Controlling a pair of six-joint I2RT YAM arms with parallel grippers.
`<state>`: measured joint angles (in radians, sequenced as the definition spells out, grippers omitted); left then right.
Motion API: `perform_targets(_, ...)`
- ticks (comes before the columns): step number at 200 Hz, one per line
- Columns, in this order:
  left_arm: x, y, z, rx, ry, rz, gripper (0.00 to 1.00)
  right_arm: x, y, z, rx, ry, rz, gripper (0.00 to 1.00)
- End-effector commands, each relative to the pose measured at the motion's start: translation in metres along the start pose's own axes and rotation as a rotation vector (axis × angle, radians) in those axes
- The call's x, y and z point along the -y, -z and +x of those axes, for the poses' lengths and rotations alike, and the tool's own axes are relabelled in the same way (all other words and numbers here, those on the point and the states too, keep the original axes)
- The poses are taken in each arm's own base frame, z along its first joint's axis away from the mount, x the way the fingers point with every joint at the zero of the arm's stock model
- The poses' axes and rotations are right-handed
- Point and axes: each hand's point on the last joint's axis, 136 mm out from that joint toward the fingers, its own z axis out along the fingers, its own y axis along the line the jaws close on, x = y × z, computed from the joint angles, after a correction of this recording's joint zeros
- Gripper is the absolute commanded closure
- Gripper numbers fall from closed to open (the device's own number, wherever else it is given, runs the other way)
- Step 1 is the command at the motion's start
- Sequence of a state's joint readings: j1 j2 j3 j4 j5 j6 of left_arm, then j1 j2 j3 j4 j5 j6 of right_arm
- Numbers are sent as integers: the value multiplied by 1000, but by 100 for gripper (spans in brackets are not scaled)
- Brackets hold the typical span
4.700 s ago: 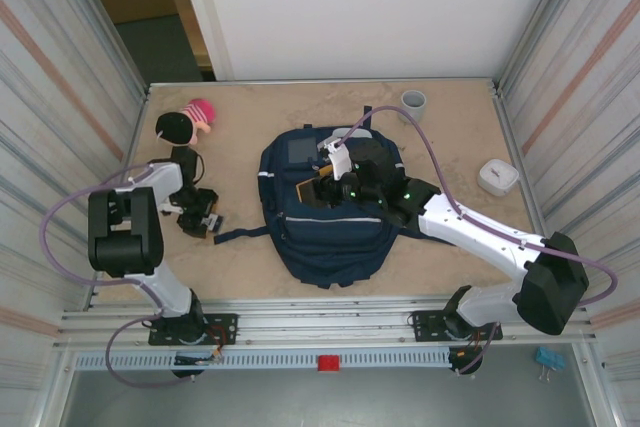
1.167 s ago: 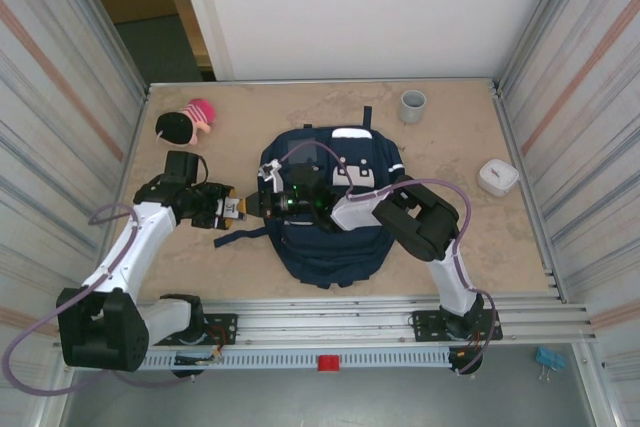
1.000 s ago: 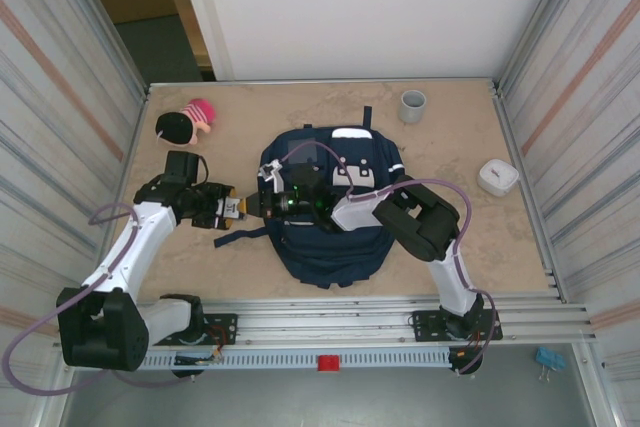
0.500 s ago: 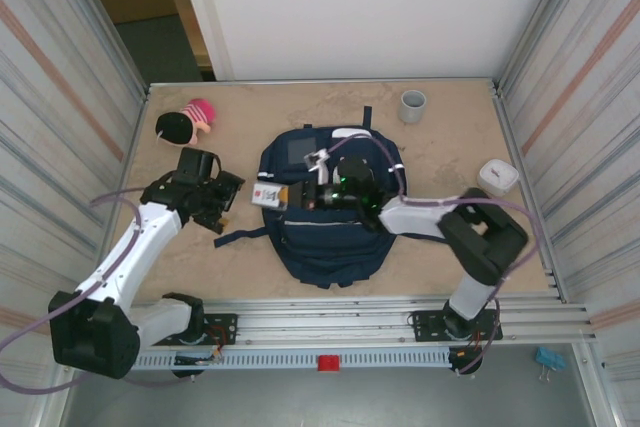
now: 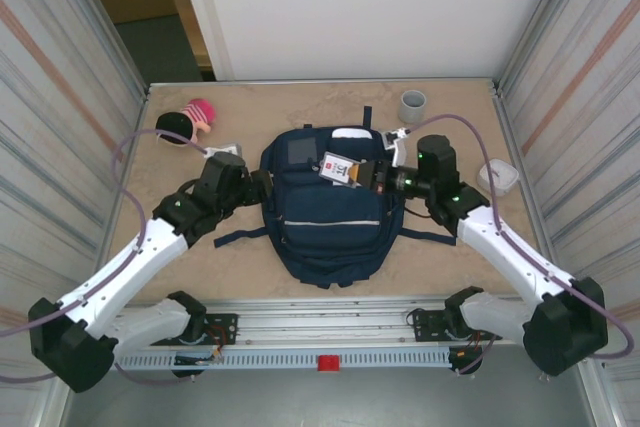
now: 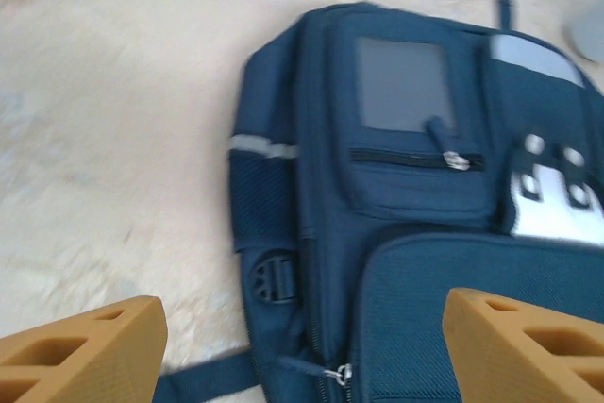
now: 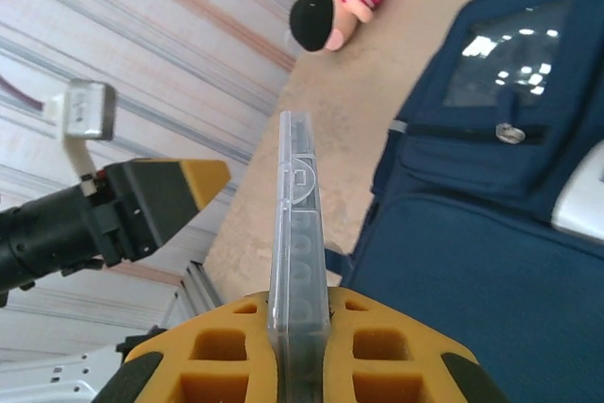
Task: Pack books, pencil case, and school supplies into a backpack
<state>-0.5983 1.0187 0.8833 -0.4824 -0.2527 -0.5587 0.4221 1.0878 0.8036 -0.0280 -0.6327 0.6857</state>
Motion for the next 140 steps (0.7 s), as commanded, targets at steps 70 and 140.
perform_targets(70,134,17,85,55,-1185,583,24,66,73,10,12,-189,87,99)
perform_targets(140,155,-42,141,-46,-1501,496,18,79,84,20,43,-213,130,98)
